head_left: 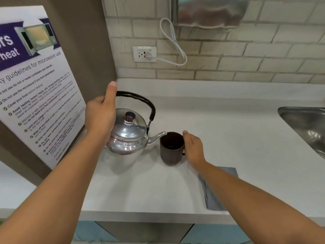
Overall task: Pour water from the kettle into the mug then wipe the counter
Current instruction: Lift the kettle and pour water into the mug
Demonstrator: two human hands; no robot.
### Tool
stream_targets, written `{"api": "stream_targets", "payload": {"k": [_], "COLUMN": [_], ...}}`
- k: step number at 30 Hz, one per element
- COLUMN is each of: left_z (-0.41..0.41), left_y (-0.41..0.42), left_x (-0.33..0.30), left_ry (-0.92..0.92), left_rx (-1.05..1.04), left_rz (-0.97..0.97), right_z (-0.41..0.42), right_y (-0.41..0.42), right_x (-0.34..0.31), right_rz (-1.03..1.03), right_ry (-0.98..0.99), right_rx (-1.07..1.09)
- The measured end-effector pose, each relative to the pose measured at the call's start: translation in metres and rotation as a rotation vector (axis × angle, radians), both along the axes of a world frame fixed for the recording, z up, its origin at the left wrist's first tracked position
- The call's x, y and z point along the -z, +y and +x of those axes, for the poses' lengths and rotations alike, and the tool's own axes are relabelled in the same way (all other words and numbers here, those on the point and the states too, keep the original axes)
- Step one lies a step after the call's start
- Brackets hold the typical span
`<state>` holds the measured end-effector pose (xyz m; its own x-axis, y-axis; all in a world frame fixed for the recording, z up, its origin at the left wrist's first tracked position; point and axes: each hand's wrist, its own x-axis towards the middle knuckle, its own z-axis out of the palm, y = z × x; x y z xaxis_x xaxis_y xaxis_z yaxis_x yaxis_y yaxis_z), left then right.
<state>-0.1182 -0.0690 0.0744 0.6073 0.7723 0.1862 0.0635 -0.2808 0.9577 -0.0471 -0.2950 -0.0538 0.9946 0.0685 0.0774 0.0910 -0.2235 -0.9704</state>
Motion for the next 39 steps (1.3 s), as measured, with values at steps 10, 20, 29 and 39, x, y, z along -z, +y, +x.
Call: {"api": "stream_targets", "payload": {"k": [10,20,29,39], "left_z": [0.012,0.018,0.018,0.022], "left_y": [-0.002,-0.012,-0.016,-0.018], "left_x": [-0.019,-0.034,-0.043,-0.051], "left_ry": [0.080,0.120,0.094,0.100], "left_rx": [0.051,0.081,0.093,0.123], "left_rz": [0.263,0.445,0.537,0.660], "right_z": [0.001,0.001,0.003,0.004], "right_y": [-0.003,-0.004,-0.005,-0.005], "right_x": [0.006,0.006,0.005,0.006], "right_rz": [0.030,0.021,0.022,0.020], "right_ry": [-0.043,-0.047,-0.048,-0.036], "right_rx": [-0.027,-0.058,-0.077,-0.091]}}
